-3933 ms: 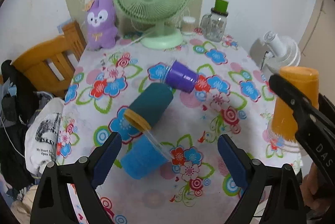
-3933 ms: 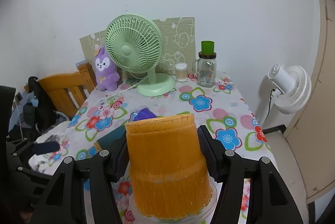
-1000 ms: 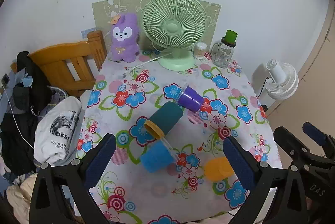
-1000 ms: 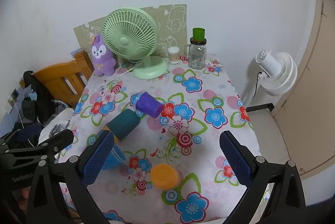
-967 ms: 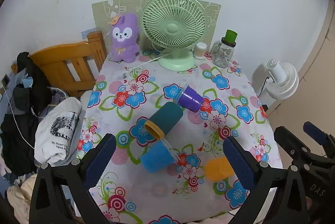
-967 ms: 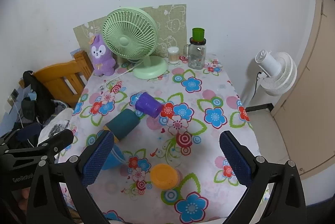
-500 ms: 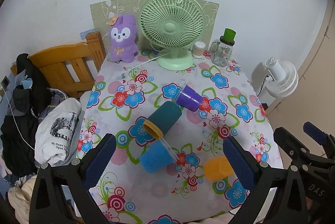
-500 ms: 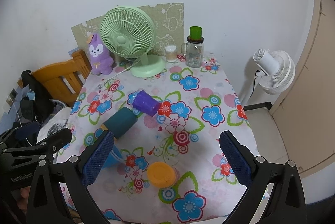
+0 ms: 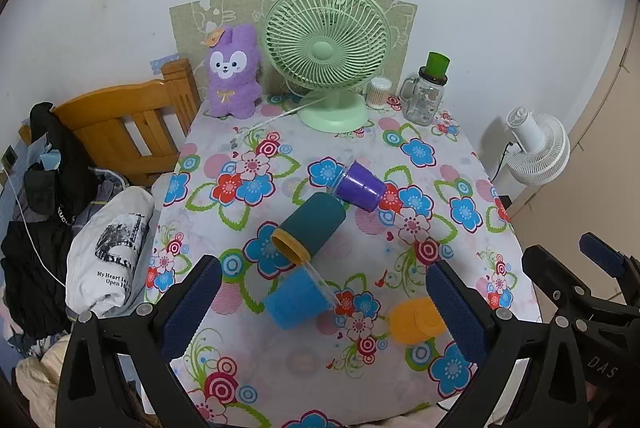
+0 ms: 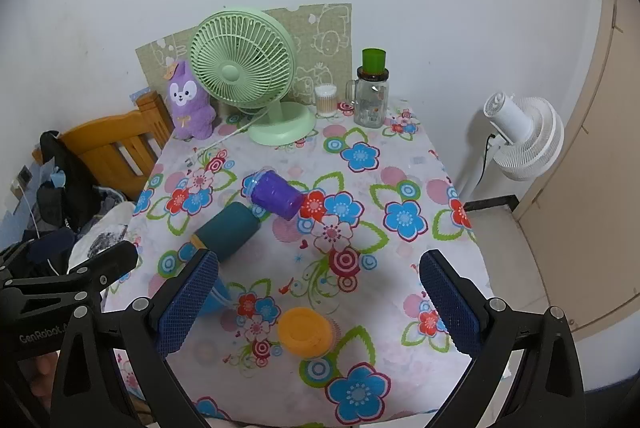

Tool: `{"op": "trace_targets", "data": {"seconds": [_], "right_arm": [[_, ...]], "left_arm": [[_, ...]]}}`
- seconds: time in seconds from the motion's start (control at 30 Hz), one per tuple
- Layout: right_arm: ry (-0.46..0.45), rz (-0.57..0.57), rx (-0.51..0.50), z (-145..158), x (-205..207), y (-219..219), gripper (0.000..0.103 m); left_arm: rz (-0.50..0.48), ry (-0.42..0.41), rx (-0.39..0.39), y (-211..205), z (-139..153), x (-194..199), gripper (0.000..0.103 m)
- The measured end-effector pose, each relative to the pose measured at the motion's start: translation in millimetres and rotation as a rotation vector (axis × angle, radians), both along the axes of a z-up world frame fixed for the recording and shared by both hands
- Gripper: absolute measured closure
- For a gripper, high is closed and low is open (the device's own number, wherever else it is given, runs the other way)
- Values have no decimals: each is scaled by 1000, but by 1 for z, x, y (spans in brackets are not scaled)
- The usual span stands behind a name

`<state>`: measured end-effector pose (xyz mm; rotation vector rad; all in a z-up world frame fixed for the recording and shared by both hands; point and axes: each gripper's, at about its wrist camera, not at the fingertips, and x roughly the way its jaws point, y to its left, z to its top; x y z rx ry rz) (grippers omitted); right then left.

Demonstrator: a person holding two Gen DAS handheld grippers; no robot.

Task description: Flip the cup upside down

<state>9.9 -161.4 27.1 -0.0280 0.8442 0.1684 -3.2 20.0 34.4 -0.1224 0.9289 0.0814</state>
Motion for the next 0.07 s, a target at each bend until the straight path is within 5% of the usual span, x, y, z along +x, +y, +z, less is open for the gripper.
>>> {"op": "trace_targets", "data": {"seconds": [0.07], "right_arm": [[-4,3,-2,0,0,-1,1]], "left_arm": [[-3,0,1,0,-2,0,0]]}}
